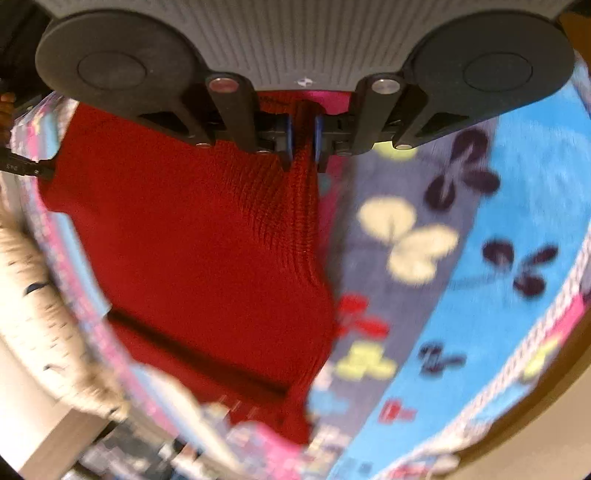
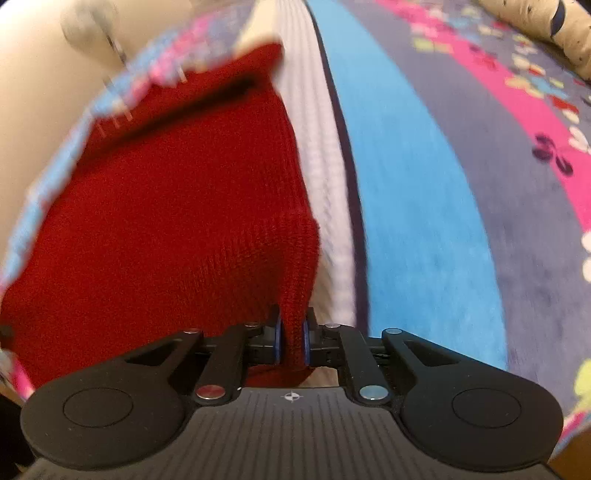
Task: Fold small clothes
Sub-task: 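Lift the gripped sweater edge with both grippers and fold it over the body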
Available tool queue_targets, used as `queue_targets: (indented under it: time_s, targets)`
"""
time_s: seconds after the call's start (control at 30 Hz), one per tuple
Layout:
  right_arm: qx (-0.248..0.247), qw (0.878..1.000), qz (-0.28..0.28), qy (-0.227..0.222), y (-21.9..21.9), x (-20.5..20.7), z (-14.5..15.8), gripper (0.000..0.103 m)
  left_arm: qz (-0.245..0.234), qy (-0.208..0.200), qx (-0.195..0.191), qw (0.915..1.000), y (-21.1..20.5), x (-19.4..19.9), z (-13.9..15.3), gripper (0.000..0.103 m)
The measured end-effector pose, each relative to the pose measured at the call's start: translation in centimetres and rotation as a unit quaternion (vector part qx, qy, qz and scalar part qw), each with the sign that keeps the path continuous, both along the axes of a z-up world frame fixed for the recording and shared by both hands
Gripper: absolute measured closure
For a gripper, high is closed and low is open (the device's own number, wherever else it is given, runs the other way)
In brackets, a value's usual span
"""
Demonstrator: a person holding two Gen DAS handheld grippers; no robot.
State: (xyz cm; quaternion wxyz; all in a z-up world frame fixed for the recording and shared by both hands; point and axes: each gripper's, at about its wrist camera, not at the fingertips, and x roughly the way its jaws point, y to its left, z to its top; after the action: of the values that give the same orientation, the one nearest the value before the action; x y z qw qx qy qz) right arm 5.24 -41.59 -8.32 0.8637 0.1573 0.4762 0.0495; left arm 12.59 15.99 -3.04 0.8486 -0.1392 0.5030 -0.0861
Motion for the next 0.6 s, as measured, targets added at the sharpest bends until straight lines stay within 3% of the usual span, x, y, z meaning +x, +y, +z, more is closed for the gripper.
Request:
queue_targets:
  time_s: [0.13,0.27,0.6]
  targets:
    - [0.055,0.996,-0.024,-0.065,-1.5,-1.3,2.5,0.093,-0.007,-0.053,-0.021,0.9983,-0.1,-1.5,2.1,0.093]
    - [0.056,0.992,-0.015,-0.112,-1.4,-2.2,4.0,0.093,-0.013,-0.079,-0.023,0.9965,-0.8,-2.4,3.2,0.093]
    - [0.058,0.988,-0.017,-0.14,-1.0,-4.3,5.5,0.093,-0.018,-0.129,-0.037,0.9907,-1.5,-4.6,5.4,0.093]
